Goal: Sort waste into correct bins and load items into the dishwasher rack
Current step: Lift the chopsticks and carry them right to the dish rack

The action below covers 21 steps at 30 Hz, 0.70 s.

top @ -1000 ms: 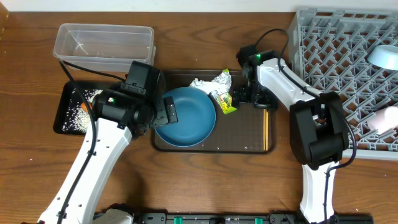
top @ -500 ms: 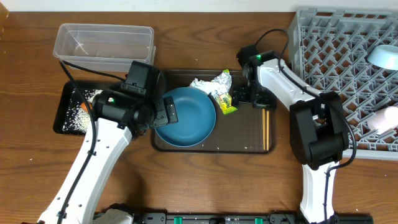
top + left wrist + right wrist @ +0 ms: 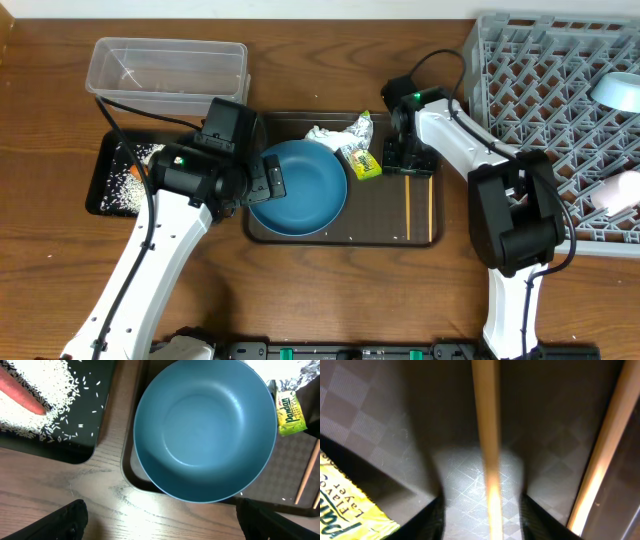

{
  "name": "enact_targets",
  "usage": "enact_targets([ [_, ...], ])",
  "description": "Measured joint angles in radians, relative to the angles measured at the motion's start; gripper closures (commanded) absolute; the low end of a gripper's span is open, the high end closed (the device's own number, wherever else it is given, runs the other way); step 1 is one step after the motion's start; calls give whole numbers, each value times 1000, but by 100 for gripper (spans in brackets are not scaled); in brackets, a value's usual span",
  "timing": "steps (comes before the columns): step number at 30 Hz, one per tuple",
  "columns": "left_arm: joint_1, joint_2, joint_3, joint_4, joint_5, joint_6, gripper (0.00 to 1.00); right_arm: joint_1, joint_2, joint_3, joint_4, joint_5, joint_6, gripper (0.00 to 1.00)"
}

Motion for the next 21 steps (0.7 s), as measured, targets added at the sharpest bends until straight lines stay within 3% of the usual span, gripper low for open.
enact_targets([
  [4, 0, 0, 0, 0, 0, 0, 2, -1, 0, 0, -13, 2, -21, 84],
  [6, 0, 0, 0, 0, 0, 0, 2, -1, 0, 1, -26, 4, -27, 99],
  [14, 0, 0, 0, 0, 0, 0, 2, -15, 26, 72, -145, 4, -38, 99],
  [21, 0, 0, 0, 0, 0, 0, 2, -73, 42, 386, -287, -64, -160, 99],
])
